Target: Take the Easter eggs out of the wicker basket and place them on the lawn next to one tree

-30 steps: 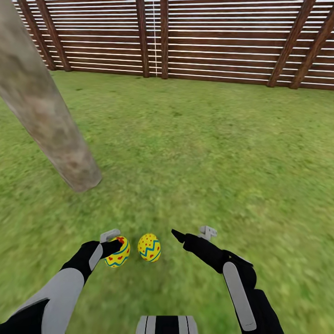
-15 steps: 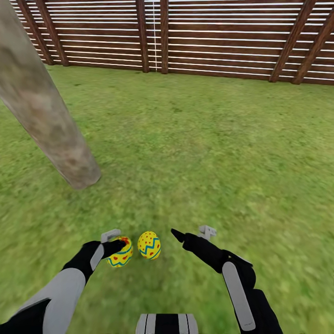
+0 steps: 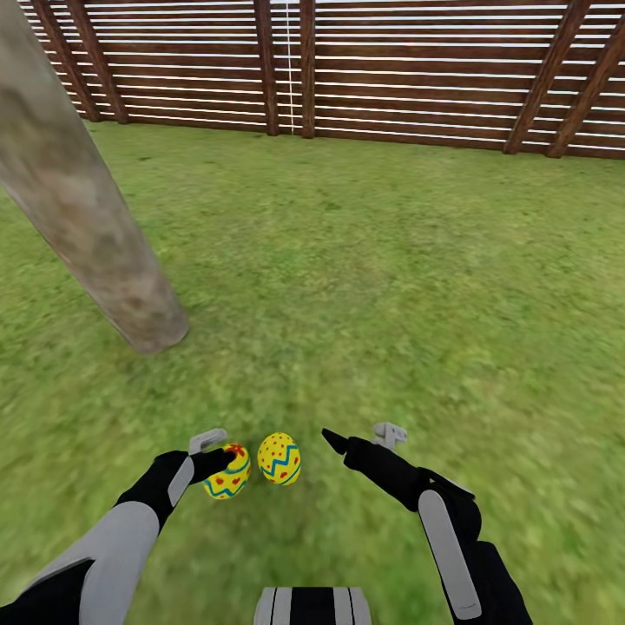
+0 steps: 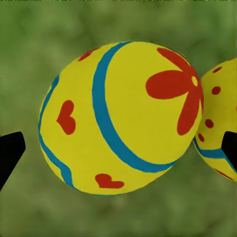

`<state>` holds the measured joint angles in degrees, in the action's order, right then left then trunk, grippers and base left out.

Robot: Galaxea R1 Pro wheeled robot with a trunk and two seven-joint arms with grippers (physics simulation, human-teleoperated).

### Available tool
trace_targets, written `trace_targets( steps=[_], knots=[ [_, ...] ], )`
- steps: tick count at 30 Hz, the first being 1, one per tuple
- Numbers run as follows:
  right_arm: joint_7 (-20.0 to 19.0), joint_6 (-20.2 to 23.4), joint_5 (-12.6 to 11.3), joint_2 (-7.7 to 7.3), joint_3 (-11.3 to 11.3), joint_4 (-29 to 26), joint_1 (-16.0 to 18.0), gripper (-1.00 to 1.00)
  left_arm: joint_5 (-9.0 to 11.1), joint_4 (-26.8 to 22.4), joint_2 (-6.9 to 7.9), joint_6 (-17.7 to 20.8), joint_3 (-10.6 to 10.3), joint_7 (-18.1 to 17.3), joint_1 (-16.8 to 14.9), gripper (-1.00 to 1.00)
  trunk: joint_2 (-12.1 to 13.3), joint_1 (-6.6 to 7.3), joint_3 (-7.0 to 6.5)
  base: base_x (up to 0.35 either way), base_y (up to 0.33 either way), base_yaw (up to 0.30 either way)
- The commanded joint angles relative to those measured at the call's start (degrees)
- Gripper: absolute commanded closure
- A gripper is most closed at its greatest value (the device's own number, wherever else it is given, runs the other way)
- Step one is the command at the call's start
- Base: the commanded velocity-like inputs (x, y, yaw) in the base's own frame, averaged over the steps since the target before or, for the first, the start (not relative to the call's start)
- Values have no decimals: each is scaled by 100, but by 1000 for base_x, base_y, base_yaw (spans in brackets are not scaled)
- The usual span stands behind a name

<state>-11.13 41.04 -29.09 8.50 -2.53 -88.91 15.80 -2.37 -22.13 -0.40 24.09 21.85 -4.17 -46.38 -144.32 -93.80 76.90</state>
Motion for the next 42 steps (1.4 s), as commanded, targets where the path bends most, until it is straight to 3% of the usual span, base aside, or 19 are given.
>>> trace_targets(
  steps=[1, 9, 36, 42],
  knots=[
    [-21, 27, 10, 3, 7, -4, 2, -100, -26, -11, -4, 39, 38, -31, 0, -100, -2, 1, 4, 0, 0, 0],
    [-21, 27, 10, 3, 7, -4, 2, -100, -26, -15, -4, 42, 46, -38, 0, -100, -2, 1, 4, 0, 0, 0],
    [10, 13, 17, 3, 21, -4, 2, -100, -18, -29, 21, 449, 56, -34, -9, -100, 35, 71, -594, -8, 0, 0],
    [14, 18, 17, 3, 24, -4, 2, -100, -18, -45, 31, 592, 54, -40, -20, -100, 43, 86, -753, -60, 17, 176]
  ],
)
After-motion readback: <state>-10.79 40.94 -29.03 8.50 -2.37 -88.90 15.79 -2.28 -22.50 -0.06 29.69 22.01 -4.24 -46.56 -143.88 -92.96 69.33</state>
